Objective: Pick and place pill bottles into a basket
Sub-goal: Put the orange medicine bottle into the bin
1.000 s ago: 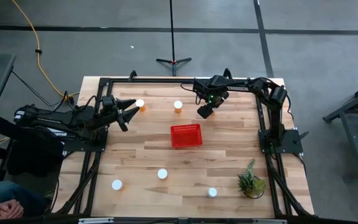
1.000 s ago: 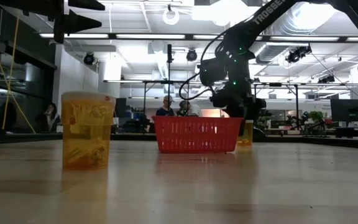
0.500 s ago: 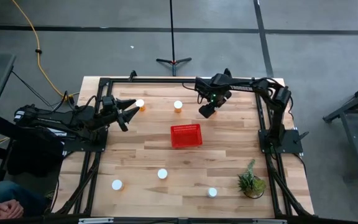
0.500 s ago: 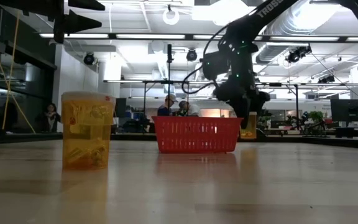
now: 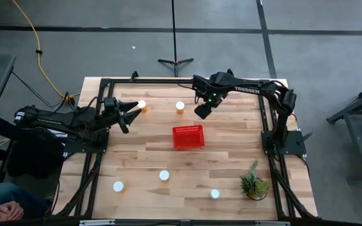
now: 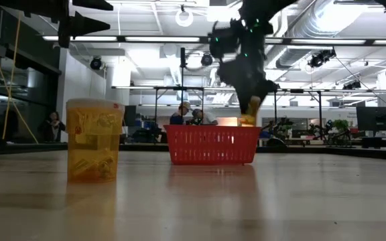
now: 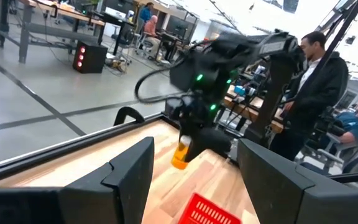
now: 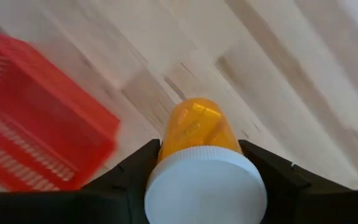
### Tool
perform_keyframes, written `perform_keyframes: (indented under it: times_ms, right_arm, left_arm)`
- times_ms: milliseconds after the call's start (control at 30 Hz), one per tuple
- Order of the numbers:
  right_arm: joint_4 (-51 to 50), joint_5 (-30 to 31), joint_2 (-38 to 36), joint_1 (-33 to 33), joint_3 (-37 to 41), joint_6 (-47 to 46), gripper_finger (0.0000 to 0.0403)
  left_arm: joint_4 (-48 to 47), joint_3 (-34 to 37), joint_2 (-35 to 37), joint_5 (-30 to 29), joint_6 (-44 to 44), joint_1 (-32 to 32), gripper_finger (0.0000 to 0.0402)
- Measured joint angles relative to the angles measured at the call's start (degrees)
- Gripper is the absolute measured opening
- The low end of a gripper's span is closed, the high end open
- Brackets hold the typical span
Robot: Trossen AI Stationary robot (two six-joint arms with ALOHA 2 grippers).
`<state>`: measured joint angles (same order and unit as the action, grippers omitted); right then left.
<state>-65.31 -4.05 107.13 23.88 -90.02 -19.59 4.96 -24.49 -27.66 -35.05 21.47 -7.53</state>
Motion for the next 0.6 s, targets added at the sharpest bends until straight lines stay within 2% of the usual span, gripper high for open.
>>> perform_keyframes:
  times_ms: [100, 300, 400, 600]
  right_arm:
    - [-0.4, 0.4, 0.0, -1.8, -3.6, -1.2, 0.0210]
    - [-0.4, 0.3, 0.0, -6.2, -8.2, -4.4, 0.0182]
    - [0.0, 0.2, 0.0, -8.2, -8.9, -7.1, 0.0180]
    - [0.1, 0.7, 0.0, -11.3, -8.9, -13.9, 0.0212]
  left_arm:
    - [-1.1, 0.0, 0.0, 0.0, 0.0, 0.0, 0.0264]
    - [-2.5, 0.0, 0.0, 0.0, 0.0, 0.0, 0.0264]
    - [-2.4, 0.0, 0.0, 0.0, 0.0, 0.0, 0.0264]
    - [-2.5, 0.0, 0.0, -0.1, 0.0, 0.0, 0.0264]
